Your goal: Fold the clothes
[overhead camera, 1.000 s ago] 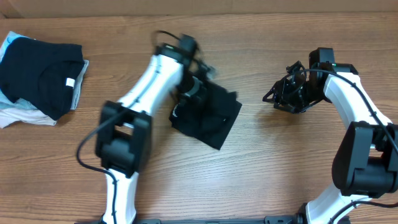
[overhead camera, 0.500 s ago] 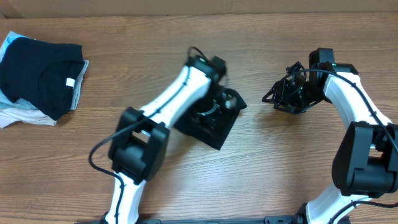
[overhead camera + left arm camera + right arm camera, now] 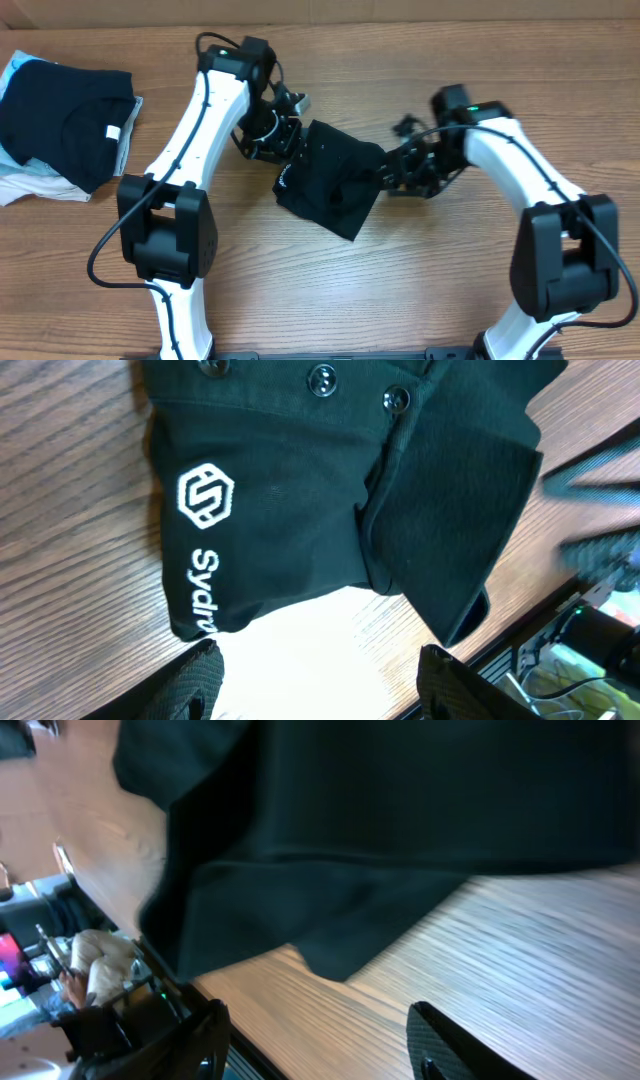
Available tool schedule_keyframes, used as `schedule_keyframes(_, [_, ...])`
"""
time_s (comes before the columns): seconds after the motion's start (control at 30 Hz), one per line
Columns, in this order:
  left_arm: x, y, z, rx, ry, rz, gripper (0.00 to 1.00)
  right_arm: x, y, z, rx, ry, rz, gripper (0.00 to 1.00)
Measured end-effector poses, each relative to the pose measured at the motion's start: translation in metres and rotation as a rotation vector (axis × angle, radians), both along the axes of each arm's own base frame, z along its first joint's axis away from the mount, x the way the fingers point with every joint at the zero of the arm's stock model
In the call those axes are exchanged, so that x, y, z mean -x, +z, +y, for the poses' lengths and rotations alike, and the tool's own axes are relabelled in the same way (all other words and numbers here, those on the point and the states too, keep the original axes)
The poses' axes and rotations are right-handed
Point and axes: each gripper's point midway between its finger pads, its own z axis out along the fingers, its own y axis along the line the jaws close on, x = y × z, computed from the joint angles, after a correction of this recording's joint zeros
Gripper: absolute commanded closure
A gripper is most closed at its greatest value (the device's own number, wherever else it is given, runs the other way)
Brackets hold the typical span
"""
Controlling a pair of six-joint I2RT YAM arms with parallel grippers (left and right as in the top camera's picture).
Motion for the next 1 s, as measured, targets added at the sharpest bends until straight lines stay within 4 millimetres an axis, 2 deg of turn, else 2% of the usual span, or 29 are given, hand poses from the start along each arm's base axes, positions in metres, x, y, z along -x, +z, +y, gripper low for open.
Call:
schedule_keyframes(0.07, [0.0,0.0,0.001,0.001,0.002,0.0,0.34,0.001,0.0,0.012,-0.002,0.016,-0.012,0.27])
schedule_keyframes(0.17, [0.0,-0.004,0.002,-0.03,-0.014,-0.011,0.39,-0.002,0.0,0.024,-0.002,0.017,-0.034,0.26])
schedule_keyframes(0.2, [0.001,-0.008,0.002,-0.044,-0.02,-0.016,0.45,-0.003,0.0,0.026,-0.002,0.017,-0.036,0.26])
schedule_keyframes(0.3, [0.004,-0.029,0.004,-0.075,-0.031,-0.015,0.56,-0.001,0.001,0.029,-0.009,0.025,-0.036,0.25])
schedule_keyframes(0.33, [0.004,-0.036,0.006,-0.082,-0.031,-0.017,0.59,-0.001,0.001,0.031,-0.017,0.032,-0.042,0.22])
schedule_keyframes(0.47, [0.018,-0.074,0.011,-0.109,-0.011,0.023,0.81,0.0,0.004,0.038,-0.045,0.061,-0.061,0.14])
schedule_keyframes(0.5, [0.024,-0.082,0.013,-0.114,-0.004,0.04,0.93,0.001,0.004,0.04,-0.048,0.068,-0.063,0.12])
schedule_keyframes(0.53, [0.031,-0.09,0.015,-0.119,0.003,0.065,0.96,0.003,0.005,0.043,-0.051,0.078,-0.066,0.12])
schedule_keyframes(0.63, [0.044,-0.1,0.018,-0.131,0.011,0.109,0.96,0.008,-0.001,0.051,0.003,0.083,-0.06,0.13])
schedule_keyframes(0.7, [0.045,-0.1,0.018,-0.129,0.013,0.113,0.96,0.012,-0.009,0.053,0.085,0.056,-0.046,0.2])
schedule_keyframes(0.73, [0.045,-0.1,0.017,-0.126,0.013,0.111,0.96,0.013,-0.013,0.054,0.12,0.039,-0.042,0.33])
schedule_keyframes(0.77, [0.045,-0.1,0.017,-0.122,0.016,0.112,0.96,0.013,-0.016,0.057,0.152,0.016,-0.038,0.53])
schedule_keyframes(0.8, [0.045,-0.1,0.016,-0.118,0.016,0.114,0.96,0.013,-0.018,0.058,0.171,0.0,-0.038,0.68])
schedule_keyframes(0.9, [0.046,-0.099,0.014,-0.108,0.018,0.119,0.96,0.009,-0.022,0.058,0.218,-0.07,-0.028,0.92])
schedule_keyframes(0.93, [0.047,-0.098,0.014,-0.105,0.018,0.122,0.96,0.007,-0.022,0.057,0.23,-0.093,-0.022,0.96])
schedule_keyframes(1.0, [0.048,-0.098,0.014,-0.104,0.02,0.128,0.96,0.006,-0.025,0.051,0.26,-0.132,-0.008,0.96])
